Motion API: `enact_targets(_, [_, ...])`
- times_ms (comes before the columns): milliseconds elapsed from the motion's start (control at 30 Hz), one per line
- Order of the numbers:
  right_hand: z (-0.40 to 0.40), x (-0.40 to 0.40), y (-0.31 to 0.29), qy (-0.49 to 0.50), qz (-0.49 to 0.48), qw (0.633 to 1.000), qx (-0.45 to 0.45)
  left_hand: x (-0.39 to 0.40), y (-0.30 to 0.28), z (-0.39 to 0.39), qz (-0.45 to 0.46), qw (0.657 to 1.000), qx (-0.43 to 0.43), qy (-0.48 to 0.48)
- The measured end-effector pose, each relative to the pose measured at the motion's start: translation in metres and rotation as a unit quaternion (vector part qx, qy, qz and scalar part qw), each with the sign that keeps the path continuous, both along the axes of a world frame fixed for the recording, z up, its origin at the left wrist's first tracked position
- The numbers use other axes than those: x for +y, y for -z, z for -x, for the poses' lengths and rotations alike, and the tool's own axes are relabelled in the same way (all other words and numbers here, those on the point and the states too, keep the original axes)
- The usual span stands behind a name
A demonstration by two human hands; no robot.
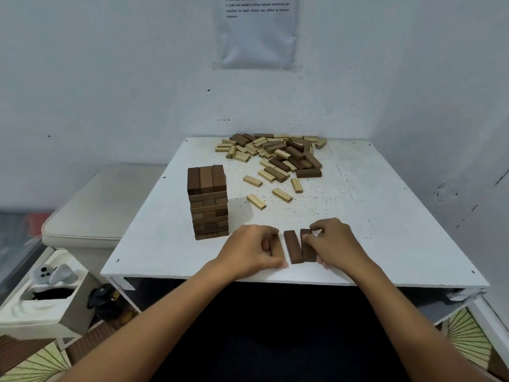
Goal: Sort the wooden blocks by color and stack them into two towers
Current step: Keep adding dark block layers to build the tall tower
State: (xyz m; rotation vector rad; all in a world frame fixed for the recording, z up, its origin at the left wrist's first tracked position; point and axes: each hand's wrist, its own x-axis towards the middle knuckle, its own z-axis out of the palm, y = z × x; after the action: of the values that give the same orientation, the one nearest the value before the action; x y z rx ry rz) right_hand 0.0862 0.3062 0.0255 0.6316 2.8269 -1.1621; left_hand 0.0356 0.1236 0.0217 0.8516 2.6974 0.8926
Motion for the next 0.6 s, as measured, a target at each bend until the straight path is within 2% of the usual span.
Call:
enact_targets(133, [0.000, -0.002, 0.000, -0.018, 0.067, 0.997, -0.021, 0.001, 0.002, 0.001, 0.003, 1.000, 0.013, 0.024])
enact_targets(300, [-0.002, -0.012, -0.004, 0.010, 0.157, 0.988, -0.013, -0.004, 0.005, 0.003, 0.022, 0.999, 0.026, 0.019])
enact_targets(367, [-0.002, -0.017, -0.004, 0.010, 0.146, 0.989, -0.018, -0.005, 0.005, 0.002, 0.025, 0.999, 0.025, 0.015])
enact_targets(600, [-0.004, -0.019, 0.001, 0.011, 0.009, 1.000, 0.002, -0.009, -0.001, 0.003, 0.039, 0.997, -0.001, 0.065])
